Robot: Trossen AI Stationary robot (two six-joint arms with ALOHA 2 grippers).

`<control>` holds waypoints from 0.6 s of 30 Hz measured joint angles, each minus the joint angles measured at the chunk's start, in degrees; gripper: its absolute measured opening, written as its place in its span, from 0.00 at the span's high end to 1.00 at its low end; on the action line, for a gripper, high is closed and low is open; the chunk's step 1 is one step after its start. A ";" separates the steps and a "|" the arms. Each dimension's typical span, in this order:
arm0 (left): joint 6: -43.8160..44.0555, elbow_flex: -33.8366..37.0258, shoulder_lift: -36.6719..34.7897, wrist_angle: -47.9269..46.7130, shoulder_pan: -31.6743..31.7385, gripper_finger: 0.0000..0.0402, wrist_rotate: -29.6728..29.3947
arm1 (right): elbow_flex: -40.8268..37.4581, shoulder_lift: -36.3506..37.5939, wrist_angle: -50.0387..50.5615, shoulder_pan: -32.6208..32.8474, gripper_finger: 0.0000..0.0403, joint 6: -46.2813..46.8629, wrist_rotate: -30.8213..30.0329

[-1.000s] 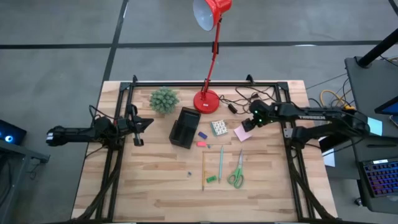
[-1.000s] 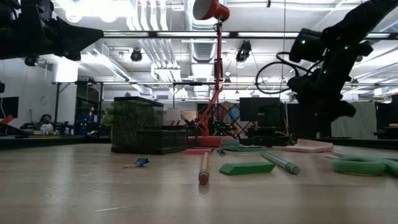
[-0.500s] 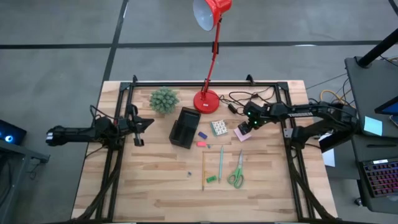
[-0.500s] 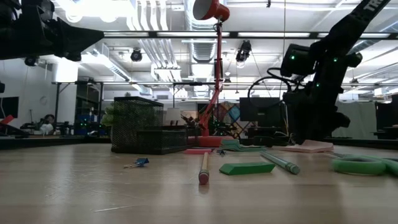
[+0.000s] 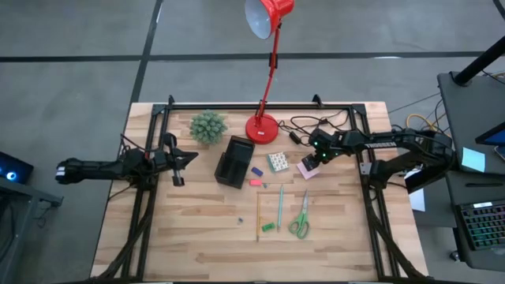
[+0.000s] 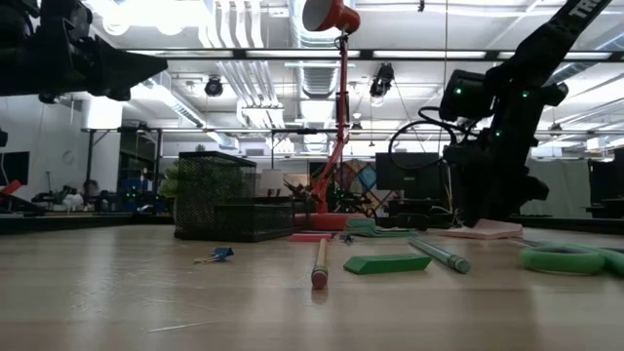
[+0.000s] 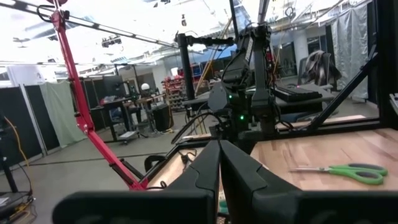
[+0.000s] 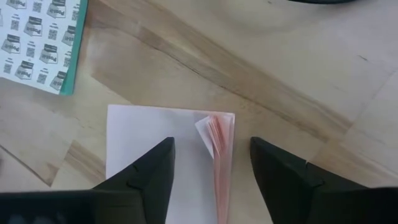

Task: Pick and place office supplies into organizer
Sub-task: Put the pink sticky notes in the black desk organizer

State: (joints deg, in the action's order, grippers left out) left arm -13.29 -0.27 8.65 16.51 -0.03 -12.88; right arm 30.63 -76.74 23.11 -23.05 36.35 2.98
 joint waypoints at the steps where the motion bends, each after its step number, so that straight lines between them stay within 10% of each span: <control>1: -0.01 0.00 0.12 -0.02 0.01 1.00 0.00 | 0.00 -0.13 0.02 0.00 0.54 0.01 -0.04; 18: -0.01 0.00 0.24 0.02 0.00 1.00 0.00 | -0.07 -0.31 0.02 0.04 0.95 -0.83 2.40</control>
State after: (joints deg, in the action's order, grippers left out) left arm -13.30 -0.27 8.88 16.53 -0.03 -12.88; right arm 30.57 -77.06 23.13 -23.00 35.51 5.39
